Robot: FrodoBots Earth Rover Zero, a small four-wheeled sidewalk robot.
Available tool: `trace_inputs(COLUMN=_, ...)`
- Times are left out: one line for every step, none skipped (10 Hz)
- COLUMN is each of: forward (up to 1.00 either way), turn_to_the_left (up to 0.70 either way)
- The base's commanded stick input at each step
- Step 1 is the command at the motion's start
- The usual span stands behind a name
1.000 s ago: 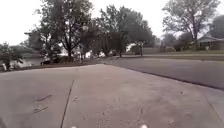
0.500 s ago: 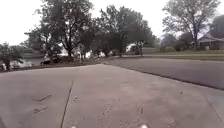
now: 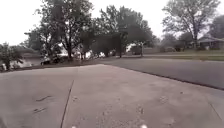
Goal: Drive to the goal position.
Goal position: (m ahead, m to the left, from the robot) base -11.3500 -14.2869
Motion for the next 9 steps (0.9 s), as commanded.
trace_inputs(forward=0.04, turn_to_the_left=0.0)
trace_inputs(forward=0.04, turn_to_the_left=0.0)
trace_inputs(forward=0.05, turn_to_the_left=0.0)
trace_inputs(forward=0.05, turn_to_the_left=0.0)
trace_inputs(forward=0.05, turn_to_the_left=0.0)
trace_inputs(forward=0.05, turn_to_the_left=0.0)
trace_inputs(forward=0.05, turn_to_the_left=0.0)
trace_inputs(forward=0.05, turn_to_the_left=0.0)
trace_inputs(forward=0.05, turn_to_the_left=0.0)
